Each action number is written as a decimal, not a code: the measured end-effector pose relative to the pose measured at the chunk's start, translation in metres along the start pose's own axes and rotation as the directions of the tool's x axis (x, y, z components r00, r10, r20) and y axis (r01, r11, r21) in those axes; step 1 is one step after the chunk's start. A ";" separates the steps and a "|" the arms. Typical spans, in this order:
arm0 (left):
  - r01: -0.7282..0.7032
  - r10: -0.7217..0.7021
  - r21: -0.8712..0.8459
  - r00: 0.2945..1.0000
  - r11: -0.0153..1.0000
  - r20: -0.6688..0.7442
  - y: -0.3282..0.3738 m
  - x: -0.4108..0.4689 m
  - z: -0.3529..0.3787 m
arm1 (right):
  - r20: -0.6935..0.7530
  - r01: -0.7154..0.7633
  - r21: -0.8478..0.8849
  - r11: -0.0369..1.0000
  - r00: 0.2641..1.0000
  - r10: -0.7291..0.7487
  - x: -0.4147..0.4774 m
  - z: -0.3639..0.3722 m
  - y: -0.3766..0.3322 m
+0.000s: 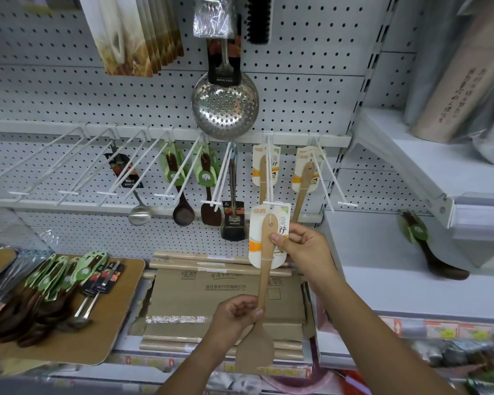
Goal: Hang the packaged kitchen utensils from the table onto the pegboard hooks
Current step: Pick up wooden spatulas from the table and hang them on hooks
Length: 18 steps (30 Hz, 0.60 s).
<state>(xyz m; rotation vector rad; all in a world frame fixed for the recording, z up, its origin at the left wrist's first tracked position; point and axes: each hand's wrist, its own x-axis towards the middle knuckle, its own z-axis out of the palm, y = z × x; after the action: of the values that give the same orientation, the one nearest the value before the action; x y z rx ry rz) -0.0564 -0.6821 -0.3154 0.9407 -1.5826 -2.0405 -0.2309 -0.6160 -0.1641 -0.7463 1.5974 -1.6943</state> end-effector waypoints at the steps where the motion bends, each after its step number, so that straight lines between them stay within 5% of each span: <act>1: -0.002 0.002 -0.004 1.000 1.000 -0.004 0.001 0.001 0.000 | 0.003 0.006 -0.010 1.000 1.000 -0.006 0.000 0.000 0.000; 10: 0.015 -0.015 -0.013 1.000 1.000 -0.009 0.002 0.011 0.001 | -0.030 -0.035 -0.019 0.999 0.999 0.034 0.015 0.003 0.009; 18: -0.014 0.014 0.015 0.999 1.000 -0.044 0.034 0.066 0.003 | -0.234 -0.071 -0.088 0.994 0.971 0.049 0.090 0.009 0.006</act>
<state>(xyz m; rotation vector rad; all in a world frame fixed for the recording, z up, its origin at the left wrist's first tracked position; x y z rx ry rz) -0.1076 -0.7339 -0.3000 0.9702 -1.5786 -1.9879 -0.2770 -0.6934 -0.1732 -0.5547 1.8531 -1.7213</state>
